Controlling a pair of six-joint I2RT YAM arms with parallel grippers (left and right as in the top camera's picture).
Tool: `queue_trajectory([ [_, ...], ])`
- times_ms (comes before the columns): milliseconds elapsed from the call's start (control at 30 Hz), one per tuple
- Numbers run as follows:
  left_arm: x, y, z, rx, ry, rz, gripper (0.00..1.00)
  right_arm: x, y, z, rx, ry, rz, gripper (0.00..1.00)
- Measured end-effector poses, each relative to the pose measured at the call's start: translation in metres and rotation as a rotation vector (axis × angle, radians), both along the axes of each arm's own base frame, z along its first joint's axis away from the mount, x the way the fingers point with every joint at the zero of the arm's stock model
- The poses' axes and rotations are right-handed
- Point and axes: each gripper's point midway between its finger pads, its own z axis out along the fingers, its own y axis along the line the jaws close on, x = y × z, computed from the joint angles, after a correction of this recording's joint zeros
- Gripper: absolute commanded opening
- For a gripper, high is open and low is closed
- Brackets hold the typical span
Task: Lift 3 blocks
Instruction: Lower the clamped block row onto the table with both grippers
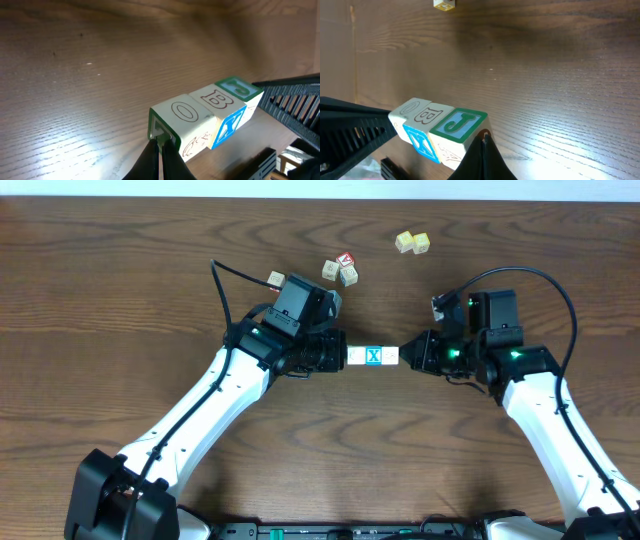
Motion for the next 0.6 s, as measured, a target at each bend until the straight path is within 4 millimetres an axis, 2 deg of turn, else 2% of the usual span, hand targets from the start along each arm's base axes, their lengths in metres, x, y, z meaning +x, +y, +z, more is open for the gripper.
queue_trajectory([
  [233,0.002,0.002,-0.003,0.007,0.007,0.012,0.07,0.000,0.002,-0.003,-0.031,-0.001,-0.005,0.01],
  [467,0.004,0.001,-0.025,0.034,0.055,0.019,0.07,0.000,0.002,-0.003,-0.028,-0.002,-0.007,0.01],
  [600,0.005,0.001,-0.028,0.041,0.058,0.022,0.07,0.000,0.003,-0.003,-0.022,0.004,-0.005,0.01],
])
